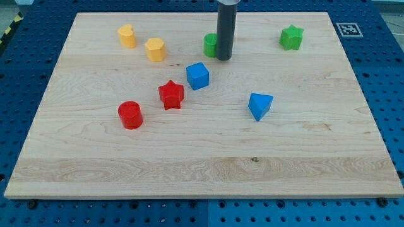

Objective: Move the green circle right parallel to the yellow hexagon

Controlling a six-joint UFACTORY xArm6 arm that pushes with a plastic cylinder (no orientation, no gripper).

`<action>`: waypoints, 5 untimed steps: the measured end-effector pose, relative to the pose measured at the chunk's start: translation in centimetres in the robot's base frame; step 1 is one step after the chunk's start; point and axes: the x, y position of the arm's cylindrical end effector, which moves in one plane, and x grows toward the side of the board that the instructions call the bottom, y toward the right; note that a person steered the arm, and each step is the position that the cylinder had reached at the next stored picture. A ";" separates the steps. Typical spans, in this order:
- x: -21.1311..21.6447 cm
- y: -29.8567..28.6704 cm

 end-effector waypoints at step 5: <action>-1.1 16.7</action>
